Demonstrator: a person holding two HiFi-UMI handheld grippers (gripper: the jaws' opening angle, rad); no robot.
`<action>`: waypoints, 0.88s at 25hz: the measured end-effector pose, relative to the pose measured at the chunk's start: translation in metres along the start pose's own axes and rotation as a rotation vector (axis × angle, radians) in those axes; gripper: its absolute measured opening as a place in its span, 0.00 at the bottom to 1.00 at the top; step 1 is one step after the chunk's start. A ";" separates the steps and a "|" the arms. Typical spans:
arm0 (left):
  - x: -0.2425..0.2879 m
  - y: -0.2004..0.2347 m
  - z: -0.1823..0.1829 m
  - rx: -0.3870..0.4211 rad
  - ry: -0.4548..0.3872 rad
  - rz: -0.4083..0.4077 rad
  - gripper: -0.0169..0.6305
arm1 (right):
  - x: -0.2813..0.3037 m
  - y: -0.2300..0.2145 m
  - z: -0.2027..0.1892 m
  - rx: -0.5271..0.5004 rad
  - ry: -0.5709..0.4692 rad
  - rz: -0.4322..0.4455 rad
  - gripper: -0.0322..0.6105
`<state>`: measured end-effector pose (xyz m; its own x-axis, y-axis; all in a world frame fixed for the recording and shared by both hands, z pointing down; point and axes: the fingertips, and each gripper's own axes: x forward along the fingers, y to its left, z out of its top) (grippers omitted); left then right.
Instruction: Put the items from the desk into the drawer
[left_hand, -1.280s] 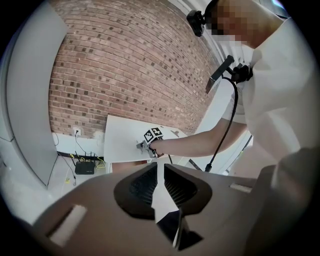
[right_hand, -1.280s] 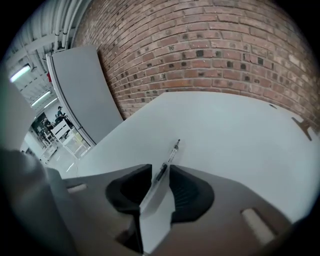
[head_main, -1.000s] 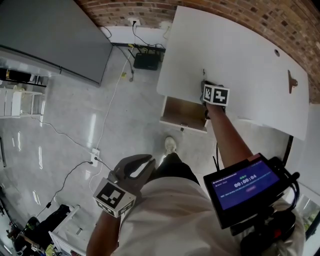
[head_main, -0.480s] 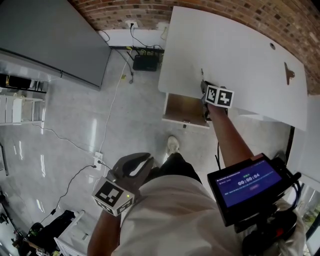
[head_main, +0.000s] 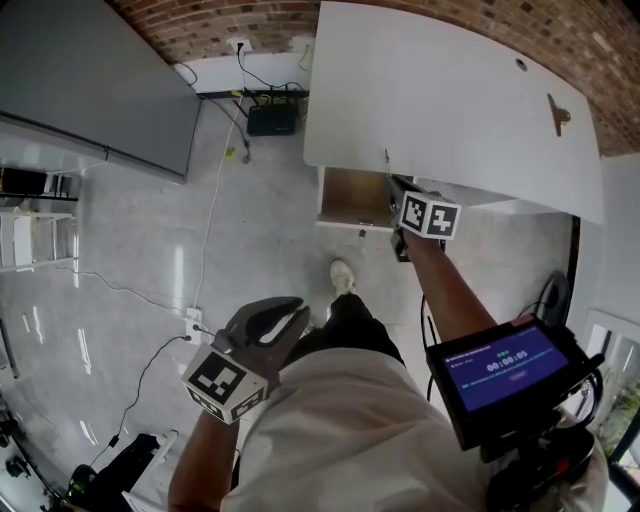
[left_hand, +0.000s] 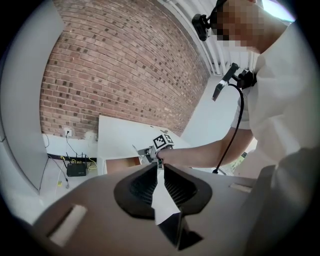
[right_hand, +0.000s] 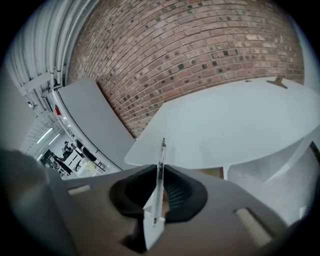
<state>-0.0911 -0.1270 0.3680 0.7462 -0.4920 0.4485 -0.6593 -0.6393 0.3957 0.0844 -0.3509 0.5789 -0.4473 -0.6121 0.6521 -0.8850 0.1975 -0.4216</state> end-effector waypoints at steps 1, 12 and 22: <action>-0.001 -0.002 -0.003 0.004 -0.001 -0.007 0.10 | -0.006 0.001 -0.010 0.007 -0.004 0.000 0.12; -0.005 -0.019 -0.023 -0.007 0.034 -0.058 0.10 | 0.002 -0.020 -0.100 0.101 0.073 -0.057 0.12; 0.028 -0.014 -0.030 -0.019 0.041 -0.078 0.10 | 0.078 -0.062 -0.113 0.177 0.073 -0.074 0.12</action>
<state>-0.0634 -0.1143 0.3989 0.7913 -0.4162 0.4478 -0.6011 -0.6631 0.4460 0.0898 -0.3240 0.7268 -0.3958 -0.5615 0.7267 -0.8821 0.0123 -0.4709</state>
